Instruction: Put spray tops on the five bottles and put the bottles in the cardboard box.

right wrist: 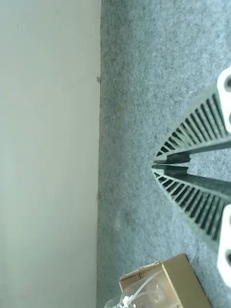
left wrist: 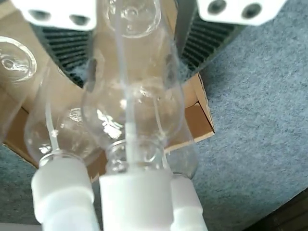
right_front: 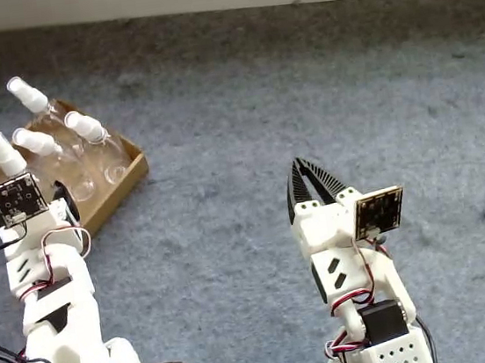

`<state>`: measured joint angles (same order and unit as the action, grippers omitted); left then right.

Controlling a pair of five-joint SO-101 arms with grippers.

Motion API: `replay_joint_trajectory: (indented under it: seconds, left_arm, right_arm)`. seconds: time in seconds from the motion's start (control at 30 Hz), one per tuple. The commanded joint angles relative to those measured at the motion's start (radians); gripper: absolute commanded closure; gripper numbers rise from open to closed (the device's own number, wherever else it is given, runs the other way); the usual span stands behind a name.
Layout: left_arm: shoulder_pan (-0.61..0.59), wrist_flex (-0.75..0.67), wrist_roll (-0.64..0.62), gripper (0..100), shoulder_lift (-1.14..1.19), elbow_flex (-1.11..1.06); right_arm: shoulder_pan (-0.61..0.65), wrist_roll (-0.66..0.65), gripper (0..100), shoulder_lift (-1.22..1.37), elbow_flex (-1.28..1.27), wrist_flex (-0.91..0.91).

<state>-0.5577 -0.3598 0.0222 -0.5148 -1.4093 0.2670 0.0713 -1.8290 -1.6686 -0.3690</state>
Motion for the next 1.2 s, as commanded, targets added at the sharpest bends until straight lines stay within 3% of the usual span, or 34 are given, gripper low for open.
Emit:
replay_joint_trajectory:
  seconds: [0.0,0.33,0.63,0.87,1.17]
  left_arm:
    - [-0.004,-0.025,0.002,92,0.001,0.016]
    - [-0.007,-0.015,0.003,92,0.012,0.061]
    - [-0.027,-0.029,0.0,92,0.194,0.122]
    - [-0.031,-0.203,0.006,92,0.205,0.028]
    - [-0.031,-0.219,0.006,92,0.199,-0.024]
  right_arm:
    - [0.004,-0.009,99.4,-0.005,-0.117,-0.007]
    - [0.004,-0.009,99.4,-0.005,-0.117,-0.007]
    - [0.004,-0.009,99.4,-0.005,-0.117,-0.007]
    - [0.004,-0.009,99.4,-0.005,-0.117,-0.007]
    - [0.004,-0.009,99.4,-0.005,-0.117,-0.007]
